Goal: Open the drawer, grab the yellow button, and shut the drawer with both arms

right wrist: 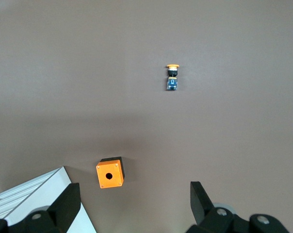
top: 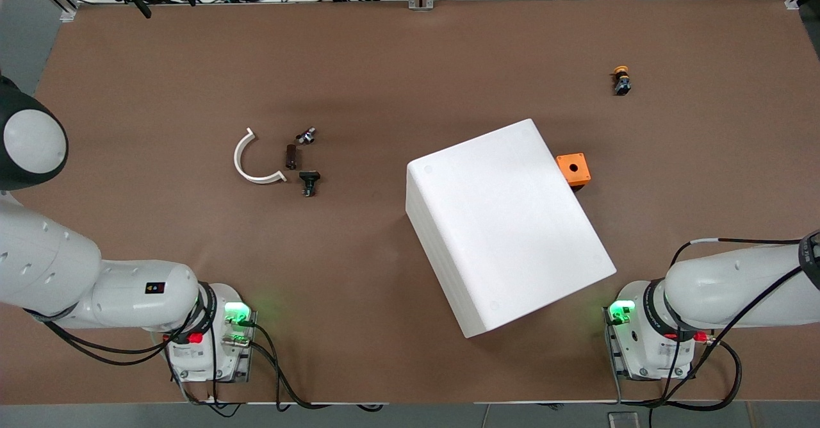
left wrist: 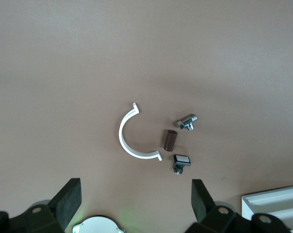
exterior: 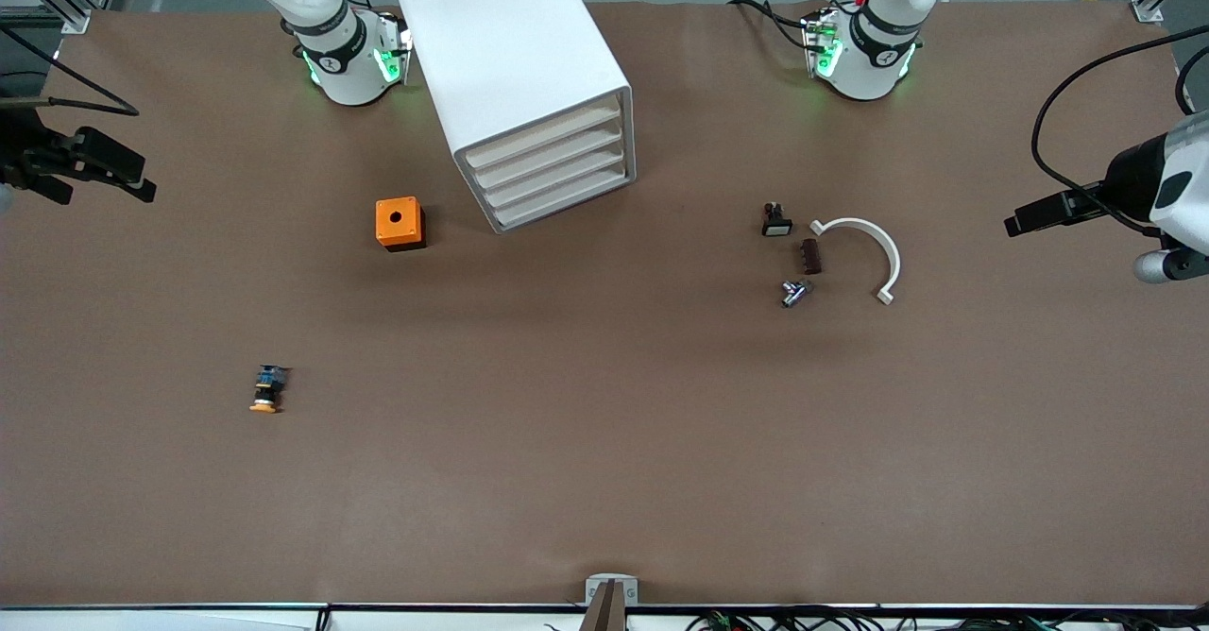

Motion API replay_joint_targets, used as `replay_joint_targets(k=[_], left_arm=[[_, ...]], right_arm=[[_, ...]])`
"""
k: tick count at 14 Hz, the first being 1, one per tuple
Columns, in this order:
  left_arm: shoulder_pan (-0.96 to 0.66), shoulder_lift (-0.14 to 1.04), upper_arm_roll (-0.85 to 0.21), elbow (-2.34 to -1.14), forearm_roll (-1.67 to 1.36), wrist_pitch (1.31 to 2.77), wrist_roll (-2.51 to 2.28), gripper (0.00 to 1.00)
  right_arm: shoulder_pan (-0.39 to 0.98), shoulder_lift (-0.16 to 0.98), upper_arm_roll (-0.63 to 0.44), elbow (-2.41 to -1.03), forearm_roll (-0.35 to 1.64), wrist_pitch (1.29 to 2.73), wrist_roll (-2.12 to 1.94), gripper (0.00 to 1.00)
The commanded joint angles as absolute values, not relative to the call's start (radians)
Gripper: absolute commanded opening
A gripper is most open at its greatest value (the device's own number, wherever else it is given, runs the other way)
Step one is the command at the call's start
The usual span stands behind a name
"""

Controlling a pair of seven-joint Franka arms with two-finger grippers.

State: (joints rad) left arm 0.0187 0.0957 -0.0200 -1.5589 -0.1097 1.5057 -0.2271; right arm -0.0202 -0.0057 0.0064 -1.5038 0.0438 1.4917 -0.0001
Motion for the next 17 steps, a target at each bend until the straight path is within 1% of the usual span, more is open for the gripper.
replay_joint_targets(k=[1, 6, 11, 14, 16, 17], left_arm=[[0.035, 0.043, -0.046, -1.626, -0.081, 1.561, -0.201, 1.0], [0.026, 0.06, -0.04, -1.609, -0.084, 1.69, -0.199, 1.0], [0.005, 0.066, -0.019, -1.577, -0.084, 1.697, -0.184, 1.0], [0.003, 0.032, -0.018, -1.603, -0.084, 1.678, -0.186, 1.0], [0.003, -0.018, -0.018, -1.667, -0.084, 1.678, -0.186, 1.0], [0.003, -0.026, -0.02, -1.675, -0.084, 1.678, -0.184, 1.0]], right_arm=[[-0.014, -0.038, 0.006, -1.526, 0.029, 1.516, 0.015, 1.0], [-0.012, -0.051, 0.008, -1.526, 0.008, 1.523, 0.015, 1.0], [0.005, -0.058, 0.006, -1.526, -0.02, 1.523, 0.017, 1.0], [0.005, -0.061, 0.005, -1.528, -0.018, 1.523, 0.017, 1.0], [0.003, -0.061, 0.005, -1.528, -0.015, 1.522, 0.017, 1.0], [0.003, -0.061, 0.003, -1.528, -0.014, 1.52, 0.017, 1.0]])
